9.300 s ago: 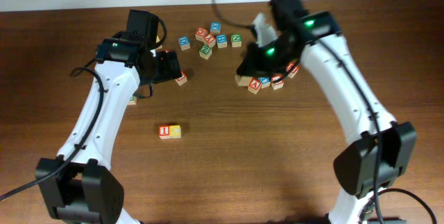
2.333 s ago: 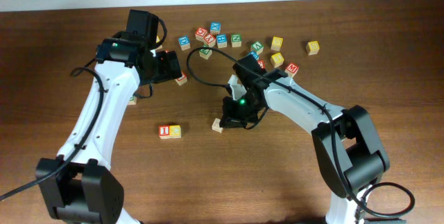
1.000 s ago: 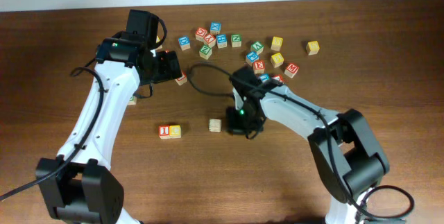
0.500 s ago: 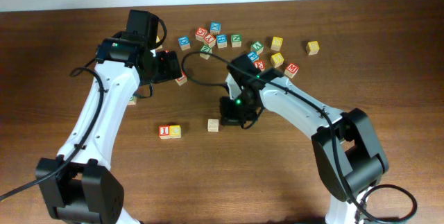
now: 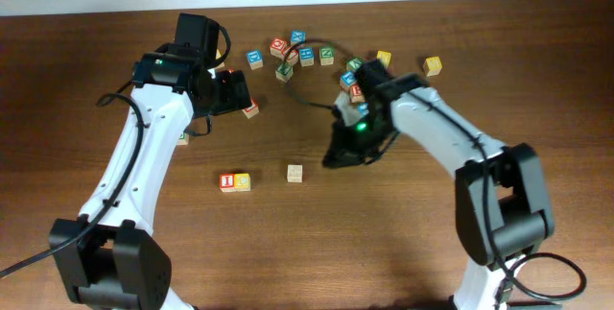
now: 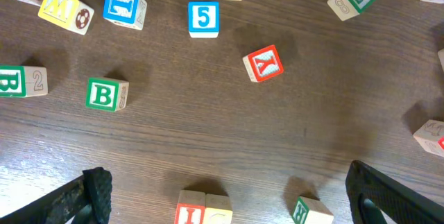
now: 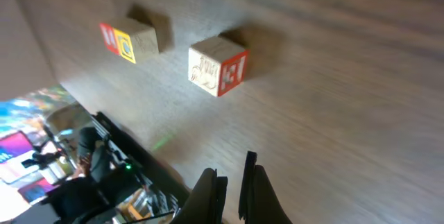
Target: Spell out ICRA
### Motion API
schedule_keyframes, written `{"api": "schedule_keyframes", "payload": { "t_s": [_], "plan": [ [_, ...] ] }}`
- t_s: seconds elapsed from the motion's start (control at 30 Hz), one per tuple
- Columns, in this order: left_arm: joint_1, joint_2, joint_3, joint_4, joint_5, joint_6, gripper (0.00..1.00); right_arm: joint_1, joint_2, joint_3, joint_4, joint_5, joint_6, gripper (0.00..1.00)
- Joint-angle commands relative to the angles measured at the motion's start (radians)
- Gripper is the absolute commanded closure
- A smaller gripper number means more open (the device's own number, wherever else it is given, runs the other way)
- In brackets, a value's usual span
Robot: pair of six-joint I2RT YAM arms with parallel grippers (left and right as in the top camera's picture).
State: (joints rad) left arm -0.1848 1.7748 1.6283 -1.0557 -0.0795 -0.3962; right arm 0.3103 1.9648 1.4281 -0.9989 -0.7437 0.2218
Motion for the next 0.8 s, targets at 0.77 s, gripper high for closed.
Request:
{"api": "schedule_keyframes", "payload": {
  "t_s": [0.77],
  "plan": [
    [0.035, 0.0, 0.018, 0.075, -0.158, -0.028, 0.01, -0.224, 0.005, 0.019, -0.143, -0.005, -0.207, 0.94]
  ]
}}
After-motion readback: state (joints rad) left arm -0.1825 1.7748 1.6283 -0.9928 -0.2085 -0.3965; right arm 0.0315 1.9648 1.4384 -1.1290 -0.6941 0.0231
